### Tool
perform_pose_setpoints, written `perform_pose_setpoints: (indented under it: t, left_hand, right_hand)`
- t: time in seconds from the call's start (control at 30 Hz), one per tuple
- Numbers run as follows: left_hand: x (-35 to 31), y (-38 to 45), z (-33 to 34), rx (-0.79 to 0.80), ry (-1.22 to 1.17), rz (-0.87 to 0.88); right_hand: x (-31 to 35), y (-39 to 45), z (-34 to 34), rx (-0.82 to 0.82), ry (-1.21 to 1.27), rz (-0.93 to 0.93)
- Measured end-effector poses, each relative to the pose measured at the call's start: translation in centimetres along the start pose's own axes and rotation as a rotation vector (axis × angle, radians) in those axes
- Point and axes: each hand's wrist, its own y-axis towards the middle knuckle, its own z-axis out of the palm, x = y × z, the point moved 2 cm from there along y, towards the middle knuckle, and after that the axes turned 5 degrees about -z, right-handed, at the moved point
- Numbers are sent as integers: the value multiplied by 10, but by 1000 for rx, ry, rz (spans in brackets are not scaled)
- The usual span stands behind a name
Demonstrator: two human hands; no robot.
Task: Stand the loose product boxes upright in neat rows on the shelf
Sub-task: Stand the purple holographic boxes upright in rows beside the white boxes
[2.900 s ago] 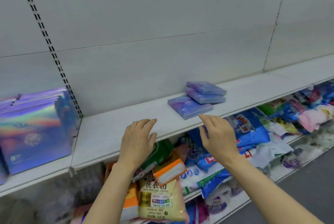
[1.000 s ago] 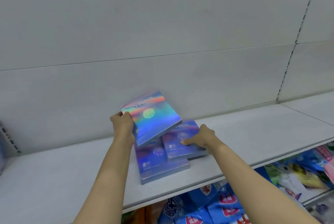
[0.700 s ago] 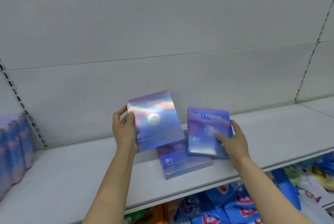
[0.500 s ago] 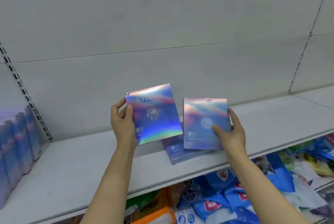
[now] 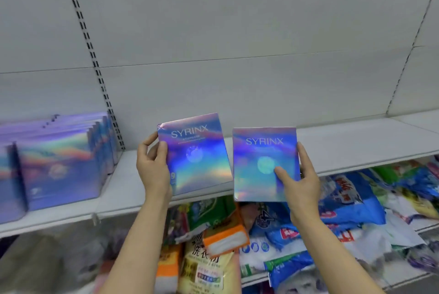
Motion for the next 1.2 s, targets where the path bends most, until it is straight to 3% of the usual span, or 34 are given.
perform_pose_setpoints:
  t: [0.33, 0.77, 1.07, 1.2]
  left_hand:
    - [-57, -12, -155, -105, 44, 51]
    - [-134, 93, -338, -172, 37, 78]
    - [-166, 159, -431, -219, 62, 143]
    - [-161, 177, -454, -246, 85, 144]
  right_hand:
    - [33, -125, 68, 153, 19, 37]
    - [51, -224, 265, 215, 143, -23]
    - [36, -223, 361, 193, -140, -141]
    - [24, -218, 382, 219, -208, -110]
